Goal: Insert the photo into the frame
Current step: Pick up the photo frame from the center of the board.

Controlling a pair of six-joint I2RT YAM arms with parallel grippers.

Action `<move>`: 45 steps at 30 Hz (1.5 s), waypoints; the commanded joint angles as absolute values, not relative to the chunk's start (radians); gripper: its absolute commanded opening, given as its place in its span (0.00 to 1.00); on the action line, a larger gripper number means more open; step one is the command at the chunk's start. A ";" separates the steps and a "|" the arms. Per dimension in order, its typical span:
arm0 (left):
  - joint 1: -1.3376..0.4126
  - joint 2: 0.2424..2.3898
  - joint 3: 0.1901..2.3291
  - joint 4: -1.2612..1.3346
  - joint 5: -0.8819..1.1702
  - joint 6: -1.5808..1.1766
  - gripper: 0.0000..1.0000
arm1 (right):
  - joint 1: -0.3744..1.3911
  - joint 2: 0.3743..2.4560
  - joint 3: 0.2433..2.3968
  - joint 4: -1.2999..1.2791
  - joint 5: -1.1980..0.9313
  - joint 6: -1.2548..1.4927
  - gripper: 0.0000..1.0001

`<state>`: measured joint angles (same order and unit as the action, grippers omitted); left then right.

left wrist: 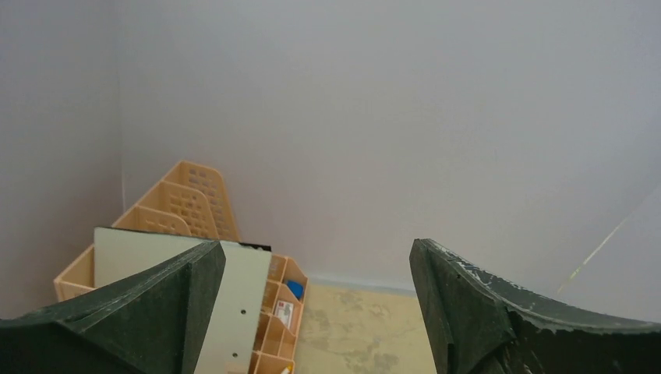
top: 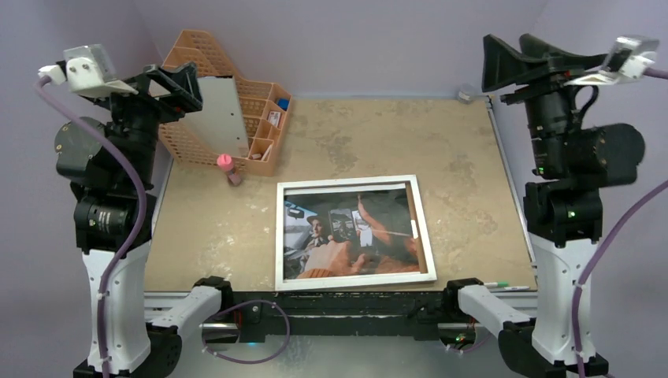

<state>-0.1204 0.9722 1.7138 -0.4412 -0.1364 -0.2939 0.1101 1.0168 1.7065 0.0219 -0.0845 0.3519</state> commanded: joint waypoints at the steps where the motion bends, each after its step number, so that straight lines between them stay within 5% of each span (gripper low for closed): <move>1: -0.124 0.972 1.667 -0.368 -0.086 -0.358 0.96 | 0.107 1.027 1.660 -0.113 -0.045 0.400 0.78; 12: -0.124 1.032 1.480 -0.352 -0.023 -0.509 0.99 | 0.123 1.058 1.366 -0.235 -0.344 0.400 0.79; 16: -0.124 1.059 1.404 -0.414 0.064 -0.549 0.99 | 0.195 1.060 1.248 -0.253 -0.274 0.429 0.79; 22: -0.124 1.062 1.218 -0.658 0.002 -0.658 0.84 | 0.343 1.129 1.113 -0.308 -0.157 0.519 0.76; 28: -0.130 0.985 0.942 -0.724 0.155 -0.684 0.76 | 0.476 1.215 1.036 -0.284 -0.076 0.604 0.71; 39: -0.168 1.028 0.669 -0.553 0.270 -0.685 0.70 | 0.506 1.342 1.016 -0.267 -0.063 0.633 0.66; 45: -0.307 1.118 0.651 -0.494 0.135 -0.719 0.66 | 0.509 1.352 0.974 -0.250 -0.061 0.648 0.65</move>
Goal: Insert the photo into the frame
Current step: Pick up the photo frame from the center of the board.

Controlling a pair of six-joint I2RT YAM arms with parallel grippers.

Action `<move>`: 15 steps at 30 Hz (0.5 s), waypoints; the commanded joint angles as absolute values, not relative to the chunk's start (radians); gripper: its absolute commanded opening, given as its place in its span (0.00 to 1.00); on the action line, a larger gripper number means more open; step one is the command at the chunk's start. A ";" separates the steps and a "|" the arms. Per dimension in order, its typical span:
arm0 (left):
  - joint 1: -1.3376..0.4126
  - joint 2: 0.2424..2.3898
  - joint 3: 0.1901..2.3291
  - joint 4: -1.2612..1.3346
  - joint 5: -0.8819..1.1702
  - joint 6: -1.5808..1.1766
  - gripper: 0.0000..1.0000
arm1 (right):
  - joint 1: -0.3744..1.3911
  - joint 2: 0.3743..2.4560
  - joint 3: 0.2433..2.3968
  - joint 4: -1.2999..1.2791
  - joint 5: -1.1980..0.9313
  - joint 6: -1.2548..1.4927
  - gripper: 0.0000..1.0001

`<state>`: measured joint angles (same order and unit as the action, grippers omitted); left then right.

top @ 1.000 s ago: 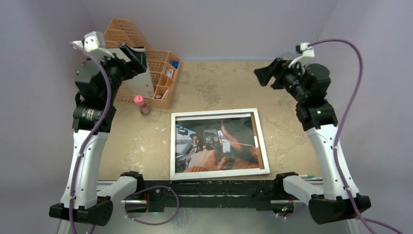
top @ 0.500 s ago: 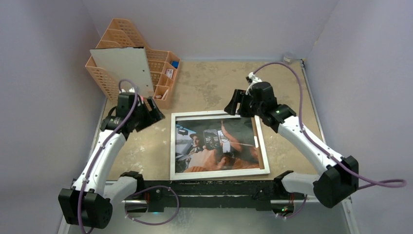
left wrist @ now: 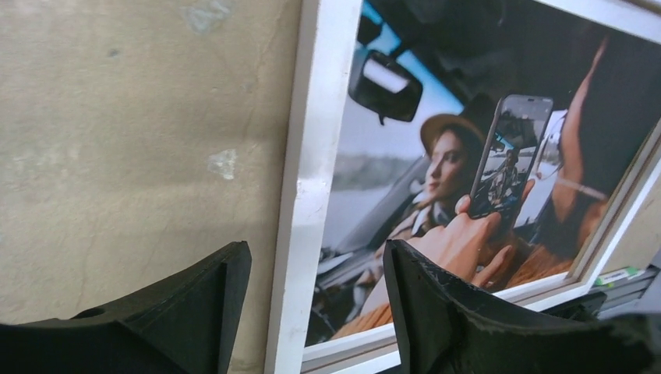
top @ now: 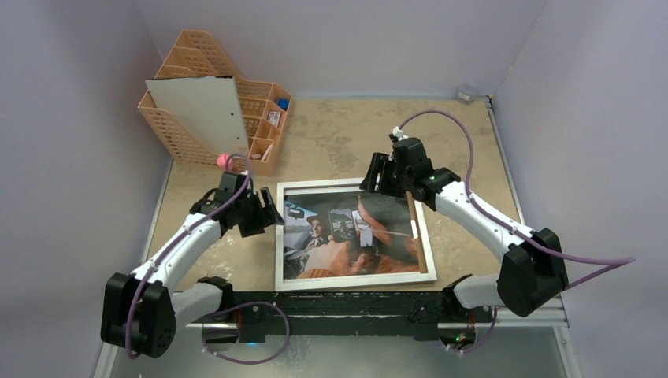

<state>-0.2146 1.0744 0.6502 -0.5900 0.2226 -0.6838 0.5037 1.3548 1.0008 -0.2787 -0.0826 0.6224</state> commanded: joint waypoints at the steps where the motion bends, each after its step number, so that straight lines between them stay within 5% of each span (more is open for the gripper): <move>1: -0.346 1.143 0.655 -0.490 0.094 -0.727 0.65 | 0.508 1.351 0.967 -0.246 -0.059 0.650 0.65; 8: -0.472 1.312 0.696 -0.545 -0.156 -0.772 0.50 | 0.508 1.351 0.933 -0.235 -0.041 0.659 0.65; 15: -0.476 1.327 0.654 -0.422 -0.064 -0.719 0.40 | 0.508 1.342 0.897 -0.223 -0.040 0.668 0.64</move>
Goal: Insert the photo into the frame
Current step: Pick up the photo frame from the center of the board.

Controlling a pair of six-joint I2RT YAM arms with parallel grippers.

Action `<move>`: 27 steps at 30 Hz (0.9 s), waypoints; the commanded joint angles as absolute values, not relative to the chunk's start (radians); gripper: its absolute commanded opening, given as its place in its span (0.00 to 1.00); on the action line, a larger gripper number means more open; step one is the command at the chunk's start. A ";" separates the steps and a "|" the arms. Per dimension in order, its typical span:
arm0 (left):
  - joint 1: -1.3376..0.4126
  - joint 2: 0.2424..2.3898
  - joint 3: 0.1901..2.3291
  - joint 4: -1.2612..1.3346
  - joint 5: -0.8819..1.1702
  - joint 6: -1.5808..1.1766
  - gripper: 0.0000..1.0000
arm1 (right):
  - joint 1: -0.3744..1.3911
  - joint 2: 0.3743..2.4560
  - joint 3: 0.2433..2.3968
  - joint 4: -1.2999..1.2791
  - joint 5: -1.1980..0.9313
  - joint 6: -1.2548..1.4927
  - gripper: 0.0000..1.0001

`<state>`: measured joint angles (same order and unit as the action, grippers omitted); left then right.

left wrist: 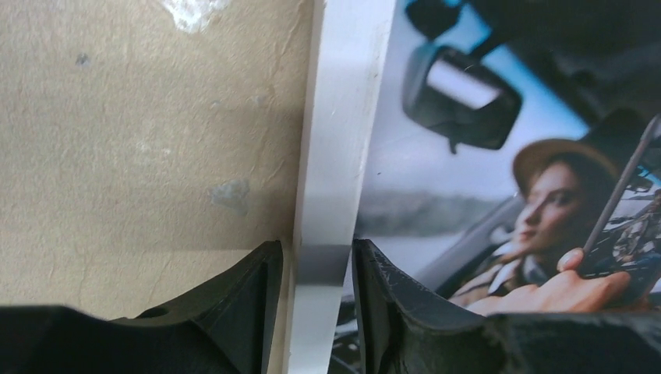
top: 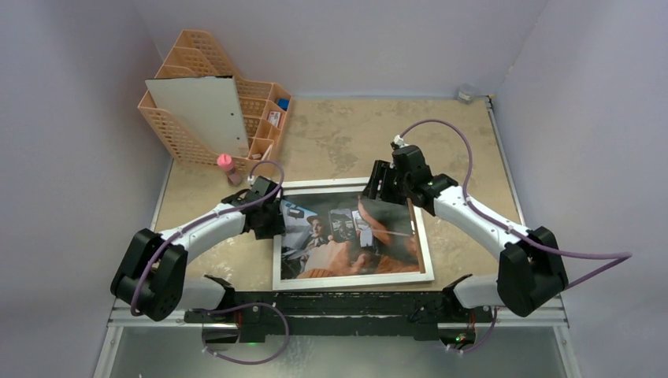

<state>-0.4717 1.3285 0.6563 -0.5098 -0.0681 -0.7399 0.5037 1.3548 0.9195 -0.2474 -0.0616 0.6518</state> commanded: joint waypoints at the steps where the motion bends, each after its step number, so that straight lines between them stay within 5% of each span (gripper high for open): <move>1: -0.476 1.330 0.656 -0.424 -0.062 -0.716 0.40 | 0.509 1.341 0.893 -0.221 -0.038 0.666 0.65; 14: -0.476 1.307 0.827 -0.581 -0.150 -0.588 0.13 | 0.508 1.347 0.868 -0.127 -0.170 0.589 0.66; 20: -0.476 1.302 0.929 -0.664 -0.166 -0.561 0.09 | 0.517 1.322 0.859 -0.068 -0.288 0.478 0.68; 27: -0.475 1.369 1.087 -0.739 -0.165 -0.478 0.00 | 0.628 1.251 0.799 0.022 -0.397 0.339 0.81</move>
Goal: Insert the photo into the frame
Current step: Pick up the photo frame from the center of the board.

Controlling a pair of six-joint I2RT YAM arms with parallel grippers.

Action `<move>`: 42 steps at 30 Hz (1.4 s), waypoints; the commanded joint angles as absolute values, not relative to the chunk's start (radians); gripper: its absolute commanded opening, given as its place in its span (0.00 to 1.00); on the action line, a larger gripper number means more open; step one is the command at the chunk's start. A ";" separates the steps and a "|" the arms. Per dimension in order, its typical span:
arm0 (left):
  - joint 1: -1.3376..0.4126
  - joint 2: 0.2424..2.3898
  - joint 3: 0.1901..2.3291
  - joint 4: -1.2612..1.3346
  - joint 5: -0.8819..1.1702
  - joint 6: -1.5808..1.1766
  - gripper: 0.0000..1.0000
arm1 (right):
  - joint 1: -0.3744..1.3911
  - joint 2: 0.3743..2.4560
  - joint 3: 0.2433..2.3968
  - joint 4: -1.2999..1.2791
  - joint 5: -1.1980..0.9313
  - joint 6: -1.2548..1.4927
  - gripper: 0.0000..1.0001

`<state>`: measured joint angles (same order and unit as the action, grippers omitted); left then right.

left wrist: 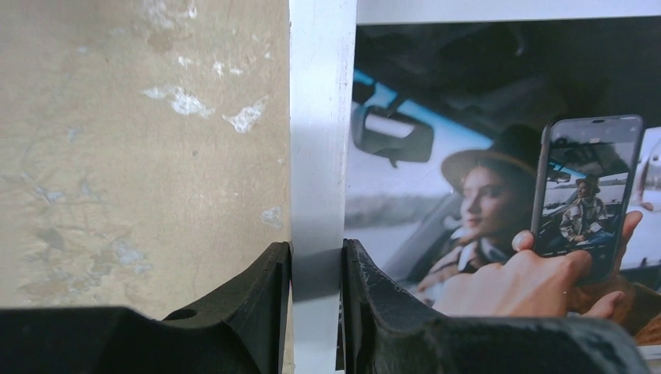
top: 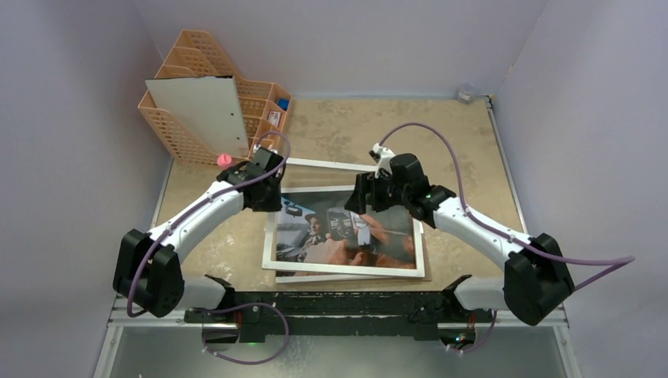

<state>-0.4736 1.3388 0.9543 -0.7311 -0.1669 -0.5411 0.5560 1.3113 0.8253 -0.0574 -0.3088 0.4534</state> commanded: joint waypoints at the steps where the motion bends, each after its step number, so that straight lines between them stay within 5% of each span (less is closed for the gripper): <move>1: -0.475 1.386 1.118 -0.748 -0.162 -0.460 0.00 | 0.659 1.242 0.795 0.027 -0.360 0.335 0.85; 7: -0.463 1.477 1.261 -0.739 -0.117 -0.379 0.00 | 0.798 1.229 0.819 0.019 -0.283 0.320 0.91; 28: -0.306 1.752 1.588 -0.891 0.173 -0.229 0.00 | 1.168 1.413 0.978 -0.212 0.277 0.095 0.87; 42: -0.304 1.790 1.657 -0.926 0.177 -0.207 0.00 | 1.170 1.465 0.982 -0.256 0.105 -0.103 0.84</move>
<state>-0.3031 1.7973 1.5951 -0.9390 0.1120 -0.2081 1.1660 1.4548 0.9527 -0.2291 0.1799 -0.0479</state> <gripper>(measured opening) 0.281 0.844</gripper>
